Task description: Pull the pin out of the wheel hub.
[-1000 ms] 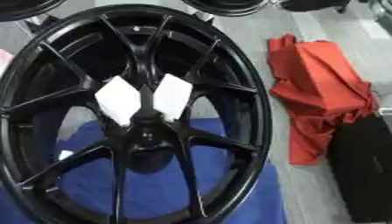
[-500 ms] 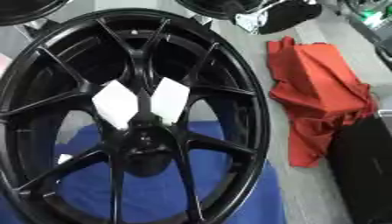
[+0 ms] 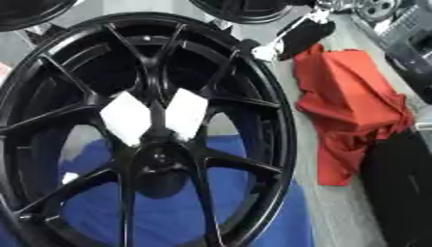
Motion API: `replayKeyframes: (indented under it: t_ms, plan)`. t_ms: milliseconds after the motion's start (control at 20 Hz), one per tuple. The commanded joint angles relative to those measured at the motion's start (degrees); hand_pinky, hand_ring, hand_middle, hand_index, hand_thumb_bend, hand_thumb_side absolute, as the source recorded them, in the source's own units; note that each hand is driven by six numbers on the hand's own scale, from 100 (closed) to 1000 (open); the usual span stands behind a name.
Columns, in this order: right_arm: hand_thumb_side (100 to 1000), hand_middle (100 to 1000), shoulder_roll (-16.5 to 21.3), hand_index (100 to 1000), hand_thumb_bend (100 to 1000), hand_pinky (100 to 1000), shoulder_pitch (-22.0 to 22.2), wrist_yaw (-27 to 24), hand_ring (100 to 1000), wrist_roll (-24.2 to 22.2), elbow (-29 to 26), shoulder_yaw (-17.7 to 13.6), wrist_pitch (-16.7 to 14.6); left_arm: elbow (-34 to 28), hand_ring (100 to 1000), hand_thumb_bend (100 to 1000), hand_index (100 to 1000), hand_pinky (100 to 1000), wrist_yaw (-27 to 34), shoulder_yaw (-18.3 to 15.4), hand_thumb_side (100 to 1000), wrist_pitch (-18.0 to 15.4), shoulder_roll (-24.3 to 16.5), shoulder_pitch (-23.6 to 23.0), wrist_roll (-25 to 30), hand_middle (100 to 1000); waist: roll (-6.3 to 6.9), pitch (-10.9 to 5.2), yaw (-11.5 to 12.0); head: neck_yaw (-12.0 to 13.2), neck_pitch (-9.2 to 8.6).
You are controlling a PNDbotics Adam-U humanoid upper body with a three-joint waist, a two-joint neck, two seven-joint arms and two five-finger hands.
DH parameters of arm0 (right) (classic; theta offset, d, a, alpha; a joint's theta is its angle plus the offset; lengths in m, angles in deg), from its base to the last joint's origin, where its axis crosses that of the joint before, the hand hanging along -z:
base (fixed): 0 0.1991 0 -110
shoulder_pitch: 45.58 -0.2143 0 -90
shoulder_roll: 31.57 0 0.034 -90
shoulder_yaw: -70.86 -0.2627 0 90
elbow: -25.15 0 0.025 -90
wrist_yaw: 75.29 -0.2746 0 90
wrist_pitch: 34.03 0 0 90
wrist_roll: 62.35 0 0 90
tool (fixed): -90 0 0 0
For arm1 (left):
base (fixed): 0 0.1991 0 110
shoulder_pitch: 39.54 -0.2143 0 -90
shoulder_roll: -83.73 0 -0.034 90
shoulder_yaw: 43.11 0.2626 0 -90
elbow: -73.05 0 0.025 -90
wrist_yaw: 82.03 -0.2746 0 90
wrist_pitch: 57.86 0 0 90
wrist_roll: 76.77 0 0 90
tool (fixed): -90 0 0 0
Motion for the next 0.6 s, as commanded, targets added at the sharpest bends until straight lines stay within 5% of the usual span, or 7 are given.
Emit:
replayKeyframes:
  t_ms: [50,600]
  plan:
    - [256,726,3.4,792,281,849,0.5,-1.1,747,0.1,-2.5,-1.5,0.0,-0.9,607,100,682,805,0.0,-0.2,668,0.1,-1.6,0.7,0.1,556,0.16,-0.88,0.1,0.8,-1.64]
    - [259,724,6.7,789,282,833,3.7,-3.3,736,6.4,-11.6,0.9,5.1,-0.9,605,100,682,807,0.1,0.2,670,0.4,-1.4,0.9,0.5,556,0.04,-0.75,0.4,1.5,-1.79]
